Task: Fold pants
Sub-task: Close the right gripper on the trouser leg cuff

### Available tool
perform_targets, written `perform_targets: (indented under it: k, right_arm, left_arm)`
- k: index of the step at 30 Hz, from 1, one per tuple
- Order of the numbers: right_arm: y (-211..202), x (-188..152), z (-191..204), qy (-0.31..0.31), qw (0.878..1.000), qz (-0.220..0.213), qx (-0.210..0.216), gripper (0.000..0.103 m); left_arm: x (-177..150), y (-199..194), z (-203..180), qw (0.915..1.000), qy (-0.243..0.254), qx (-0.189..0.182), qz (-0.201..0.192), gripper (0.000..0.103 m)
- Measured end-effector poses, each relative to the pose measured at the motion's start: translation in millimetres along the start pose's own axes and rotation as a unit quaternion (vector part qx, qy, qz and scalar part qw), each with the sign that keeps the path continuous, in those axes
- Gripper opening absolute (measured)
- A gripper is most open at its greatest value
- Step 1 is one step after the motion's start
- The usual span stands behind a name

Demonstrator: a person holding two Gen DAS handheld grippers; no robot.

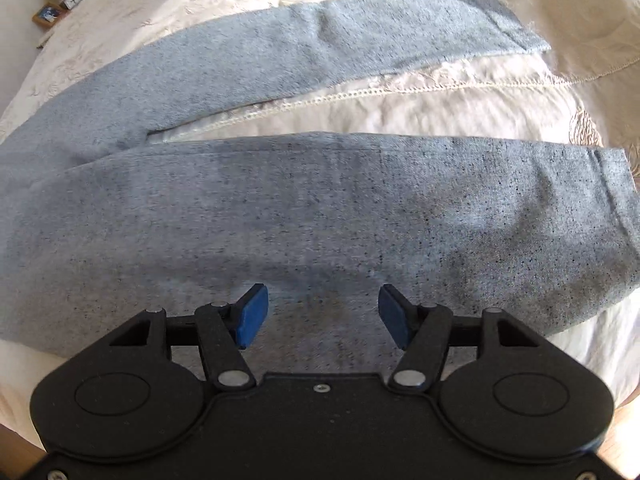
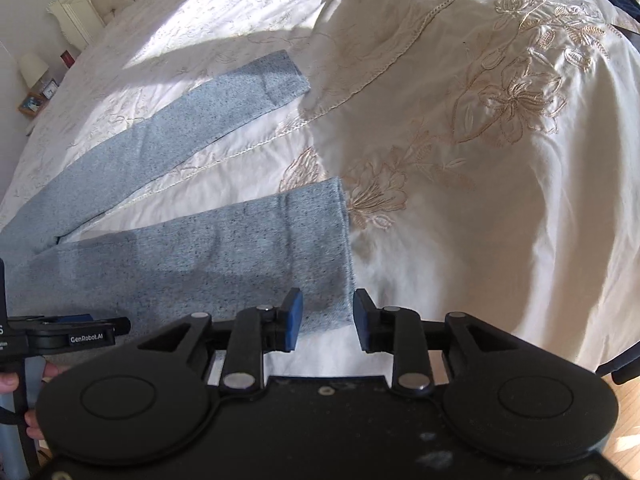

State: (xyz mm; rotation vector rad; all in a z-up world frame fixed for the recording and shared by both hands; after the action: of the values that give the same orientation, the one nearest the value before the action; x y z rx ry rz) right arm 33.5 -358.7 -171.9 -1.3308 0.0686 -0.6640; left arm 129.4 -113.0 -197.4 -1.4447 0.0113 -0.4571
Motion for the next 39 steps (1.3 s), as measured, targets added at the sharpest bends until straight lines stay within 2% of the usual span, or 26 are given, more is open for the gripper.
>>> perform_targets:
  k: [6,9,13,16,19,22,27,32,39]
  right_arm:
    - [31.8,-29.4,5.9,0.038,0.998,0.036,0.027,0.033]
    - [43.4,-35.5,7.0,0.057,0.997,0.041,0.04,0.033]
    - [58.9,-30.1,6.8,0.08,0.995,0.045,0.032,0.035]
    - [63.1,-8.7,2.3,0.094,0.995,0.022,0.001,0.035]
    - [66.3,11.0,-10.9,0.145,0.989,0.005,-0.006,0.035]
    - [56.6,18.4,-15.9,0.152,0.988,-0.008,-0.009,0.035]
    - [33.5,-4.8,-12.3,0.148,0.989,0.003,0.017,0.036]
    - [35.0,-31.9,3.0,0.142,0.989,0.02,0.041,0.036]
    - [64.1,-22.8,9.9,0.188,0.981,0.02,0.049,0.038]
  left_arm:
    - [-31.0,-20.1,41.8,0.9989,-0.026,0.039,-0.01,0.066]
    - [-46.2,-23.5,57.6,0.9975,-0.042,0.056,0.001,0.066]
    - [-59.0,-28.1,71.7,0.9957,-0.067,0.063,0.01,0.066]
    - [-59.4,-30.1,73.4,0.9952,-0.071,0.066,0.009,0.066]
    - [-55.3,-30.0,69.2,0.9958,-0.068,0.062,0.004,0.066]
    - [-51.5,-32.1,63.3,0.9964,-0.066,0.054,-0.001,0.066]
    - [-47.4,-35.4,59.3,0.9967,-0.067,0.045,-0.008,0.066]
    - [-46.2,-39.4,63.1,0.9964,-0.07,0.047,-0.012,0.066]
    - [-47.0,-47.4,78.7,0.9942,-0.088,0.06,-0.018,0.066]
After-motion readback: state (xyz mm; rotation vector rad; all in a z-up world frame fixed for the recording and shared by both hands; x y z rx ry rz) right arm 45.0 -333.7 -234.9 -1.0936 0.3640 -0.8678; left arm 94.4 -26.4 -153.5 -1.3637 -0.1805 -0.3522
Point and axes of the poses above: each gripper's, at about its wrist camera, not at the fingertips, and y roughly the way its jaws point, z to its left, x to its top, the point moved 6 cm from there along y, roughly the way its jaws point, and after that the axes turned 5 degrees about z, right-handed, at the moved point
